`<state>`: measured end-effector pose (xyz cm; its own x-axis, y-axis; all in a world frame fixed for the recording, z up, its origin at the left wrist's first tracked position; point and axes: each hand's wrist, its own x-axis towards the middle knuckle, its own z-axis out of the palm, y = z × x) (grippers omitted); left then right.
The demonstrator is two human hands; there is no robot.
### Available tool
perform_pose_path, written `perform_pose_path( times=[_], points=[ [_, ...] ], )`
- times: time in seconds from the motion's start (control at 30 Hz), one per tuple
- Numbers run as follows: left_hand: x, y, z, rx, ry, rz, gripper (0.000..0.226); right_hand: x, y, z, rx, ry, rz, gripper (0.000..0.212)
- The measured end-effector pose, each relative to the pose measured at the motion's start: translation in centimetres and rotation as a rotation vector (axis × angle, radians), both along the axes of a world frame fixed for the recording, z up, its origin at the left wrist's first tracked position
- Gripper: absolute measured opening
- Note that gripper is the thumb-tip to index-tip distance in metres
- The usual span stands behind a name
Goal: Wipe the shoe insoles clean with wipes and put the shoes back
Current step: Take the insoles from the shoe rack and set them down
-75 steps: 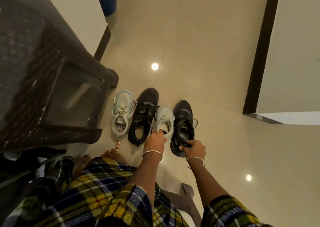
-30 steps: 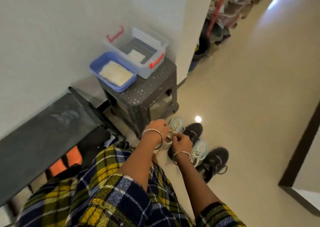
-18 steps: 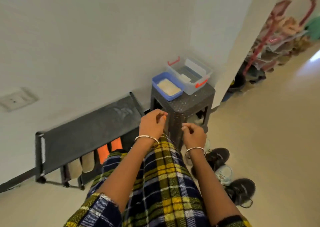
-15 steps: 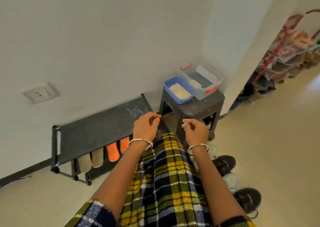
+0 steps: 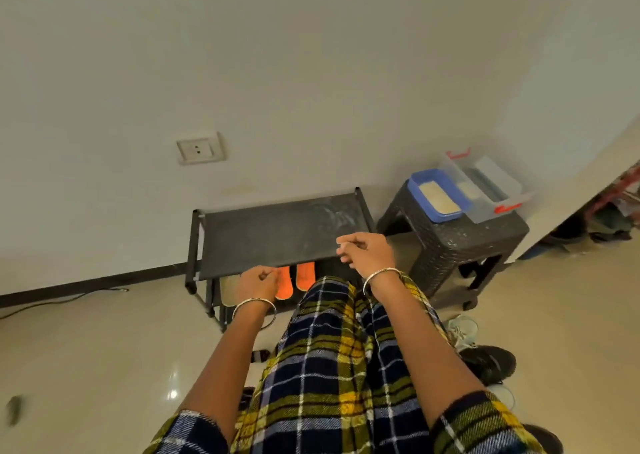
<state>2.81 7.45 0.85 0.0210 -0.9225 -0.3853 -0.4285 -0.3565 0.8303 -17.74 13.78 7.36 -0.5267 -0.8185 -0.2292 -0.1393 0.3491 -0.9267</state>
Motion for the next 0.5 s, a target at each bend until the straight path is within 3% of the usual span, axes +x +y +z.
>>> perform_pose_path(
  times=[0.3, 0.5],
  points=[
    [0.7, -5.3, -9.0, 0.36, 0.085, 0.161, 0.019, -1.2, -7.6, -10.7, 0.514, -0.38, -0.173, 0.002],
    [-0.9, -8.5, -15.4, 0.593, 0.124, 0.302, 0.011, -1.1, -12.0, -18.3, 0.686, -0.429, -0.15, 0.01]
  ],
)
